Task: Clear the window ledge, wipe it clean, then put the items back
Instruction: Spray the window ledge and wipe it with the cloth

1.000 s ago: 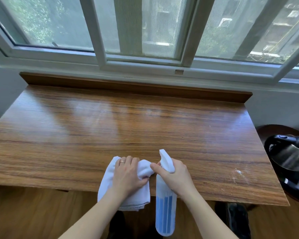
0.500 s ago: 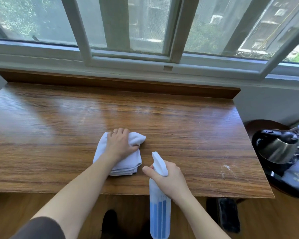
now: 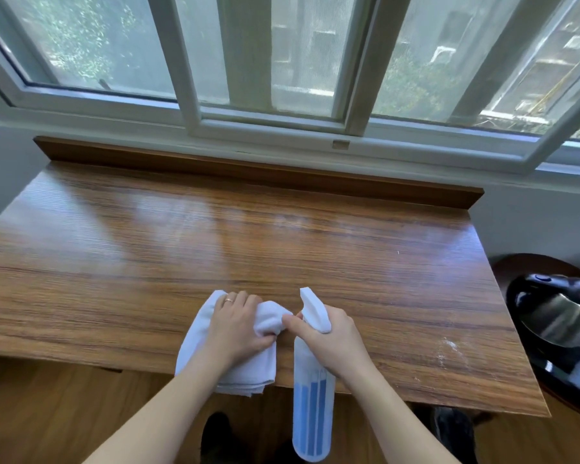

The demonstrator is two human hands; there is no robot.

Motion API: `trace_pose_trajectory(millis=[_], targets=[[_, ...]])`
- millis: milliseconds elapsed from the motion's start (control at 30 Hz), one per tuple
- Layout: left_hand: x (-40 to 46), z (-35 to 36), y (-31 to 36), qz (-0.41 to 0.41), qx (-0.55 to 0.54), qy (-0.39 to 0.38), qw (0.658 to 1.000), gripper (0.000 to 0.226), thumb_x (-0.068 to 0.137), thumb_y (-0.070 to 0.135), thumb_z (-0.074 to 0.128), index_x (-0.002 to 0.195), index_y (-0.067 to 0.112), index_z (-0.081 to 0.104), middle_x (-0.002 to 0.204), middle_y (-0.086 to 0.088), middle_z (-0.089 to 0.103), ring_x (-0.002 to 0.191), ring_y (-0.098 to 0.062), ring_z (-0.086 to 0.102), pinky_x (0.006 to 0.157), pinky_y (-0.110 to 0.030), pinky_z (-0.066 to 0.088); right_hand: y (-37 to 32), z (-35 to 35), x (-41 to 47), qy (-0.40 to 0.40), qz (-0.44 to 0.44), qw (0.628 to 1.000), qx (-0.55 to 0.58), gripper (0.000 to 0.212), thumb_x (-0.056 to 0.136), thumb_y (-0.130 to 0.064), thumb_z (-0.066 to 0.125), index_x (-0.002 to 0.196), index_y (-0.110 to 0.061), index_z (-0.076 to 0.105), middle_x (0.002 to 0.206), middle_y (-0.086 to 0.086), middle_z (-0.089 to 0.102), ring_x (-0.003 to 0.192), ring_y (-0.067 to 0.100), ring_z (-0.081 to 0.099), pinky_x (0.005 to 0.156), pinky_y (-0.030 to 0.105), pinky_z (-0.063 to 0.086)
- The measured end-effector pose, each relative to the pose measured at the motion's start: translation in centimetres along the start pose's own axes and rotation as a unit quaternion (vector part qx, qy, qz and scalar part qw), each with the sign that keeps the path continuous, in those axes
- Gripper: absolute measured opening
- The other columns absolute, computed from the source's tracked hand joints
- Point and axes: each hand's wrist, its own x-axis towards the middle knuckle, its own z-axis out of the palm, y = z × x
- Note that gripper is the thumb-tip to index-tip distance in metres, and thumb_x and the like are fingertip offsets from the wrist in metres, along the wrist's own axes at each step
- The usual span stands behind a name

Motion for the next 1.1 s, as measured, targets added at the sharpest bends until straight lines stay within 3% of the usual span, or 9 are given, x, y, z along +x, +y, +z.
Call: trace_pose_trajectory(millis=[133,300,533,933,1100], targets=[[-0.6,0.1,-0.1,-0.002,-0.017,0.011,1.000,0.055,0.053,0.060,0.060,0.088,0.018,0.062,0.083,0.002,0.058,0.077,-0.025,0.059,0.075,-0.040,0.048,-0.6,0.2,0.8,-0.001,-0.006,1.000,-0.003,0.037,0.082,-0.054,0.071,0.081,-0.017,0.067,0.074,0.002,0.066,0.063,0.004,0.055,0.062,0.026,0.043],[0.4,0.1,-0.6,0.011,-0.037,0.004,0.999,0.051,0.054,0.060,0.061,0.084,0.019,0.061,0.079,0.005,0.056,0.077,-0.024,0.057,0.074,-0.040,0.046,-1.7,0.7,2.2,0.001,0.005,1.000,-0.004,0.037,0.080,-0.056,0.071,0.076,-0.019,0.065,0.063,-0.011,0.060,0.058,0.000,0.051,0.060,0.021,0.039],[3.5,-0.2,-1.5,0.008,-0.044,0.033,0.998,0.048,0.054,0.061,0.059,0.078,0.019,0.061,0.076,0.005,0.056,0.071,-0.023,0.057,0.070,-0.038,0.045,-3.5,1.1,5.2,0.017,0.015,1.000,-0.008,0.044,0.078,-0.059,0.070,0.075,-0.016,0.064,0.062,-0.009,0.057,0.057,0.002,0.049,0.058,0.022,0.038],[13.7,-0.4,-3.3,0.031,-0.009,-0.026,0.999,0.058,0.059,0.072,0.047,0.072,0.016,0.054,0.074,0.000,0.055,0.072,-0.028,0.056,0.069,-0.042,0.044,-6.2,0.8,8.4,0.063,0.020,0.998,-0.007,0.036,0.076,-0.059,0.071,0.071,-0.024,0.065,0.064,-0.009,0.061,0.061,0.002,0.053,0.060,0.022,0.041],[16.8,-0.3,-3.4,0.021,0.007,-0.074,0.997,0.067,0.055,0.073,0.041,0.087,0.016,0.055,0.092,-0.002,0.060,0.092,-0.029,0.055,0.084,-0.044,0.040,-6.4,0.1,9.1,0.057,0.025,0.998,-0.014,0.028,0.080,-0.054,0.072,0.068,-0.031,0.063,0.065,-0.013,0.063,0.064,0.000,0.056,0.061,0.019,0.040]])
